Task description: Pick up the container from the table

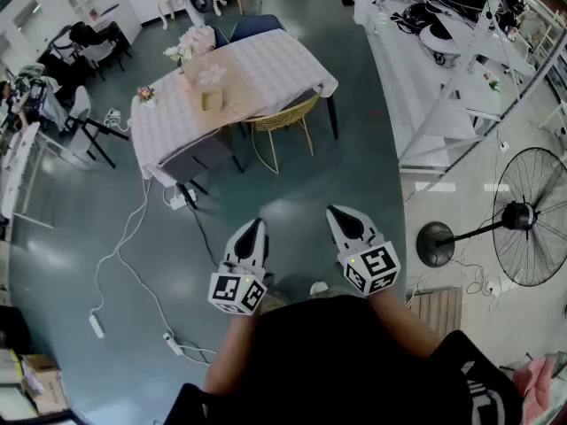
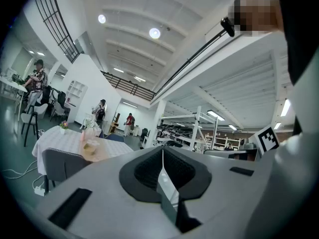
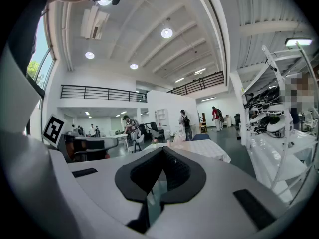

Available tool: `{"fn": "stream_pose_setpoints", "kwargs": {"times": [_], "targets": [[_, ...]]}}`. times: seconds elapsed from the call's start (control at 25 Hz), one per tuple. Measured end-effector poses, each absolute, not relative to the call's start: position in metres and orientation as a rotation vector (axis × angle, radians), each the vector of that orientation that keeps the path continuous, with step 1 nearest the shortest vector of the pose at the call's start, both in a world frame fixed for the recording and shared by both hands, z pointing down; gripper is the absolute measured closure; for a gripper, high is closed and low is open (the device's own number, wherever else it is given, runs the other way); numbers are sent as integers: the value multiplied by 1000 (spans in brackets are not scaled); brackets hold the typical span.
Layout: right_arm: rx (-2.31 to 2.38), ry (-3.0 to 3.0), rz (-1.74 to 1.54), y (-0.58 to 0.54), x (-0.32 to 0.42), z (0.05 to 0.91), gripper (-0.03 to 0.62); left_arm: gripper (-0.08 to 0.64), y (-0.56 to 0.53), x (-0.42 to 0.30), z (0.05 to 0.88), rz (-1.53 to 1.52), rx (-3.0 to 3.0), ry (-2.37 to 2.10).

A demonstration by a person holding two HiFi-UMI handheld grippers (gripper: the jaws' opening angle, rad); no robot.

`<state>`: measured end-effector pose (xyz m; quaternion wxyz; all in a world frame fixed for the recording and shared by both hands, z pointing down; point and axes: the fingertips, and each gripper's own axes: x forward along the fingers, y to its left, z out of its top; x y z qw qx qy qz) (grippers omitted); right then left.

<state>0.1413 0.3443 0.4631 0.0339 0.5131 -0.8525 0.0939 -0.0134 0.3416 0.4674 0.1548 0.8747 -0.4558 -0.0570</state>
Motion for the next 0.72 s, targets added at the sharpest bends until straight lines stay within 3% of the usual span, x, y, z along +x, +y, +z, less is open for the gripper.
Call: {"fn": "stream_pose_setpoints", "kwargs": {"times": [0.36, 0.44, 0.56, 0.72], "targets": [[1646, -2509, 289, 332, 171, 477, 592, 536, 329, 3, 469, -121, 2503, -1364], [1658, -2509, 330, 329, 177, 479, 526, 434, 326, -2, 474, -107, 2476, -1390], [1650, -2506, 364, 326, 187, 484, 446, 411, 323, -3, 481, -118, 2447, -1402], [1634, -2516, 406, 325, 193, 491, 428, 405, 322, -2, 484, -155, 2412, -1385]]}}
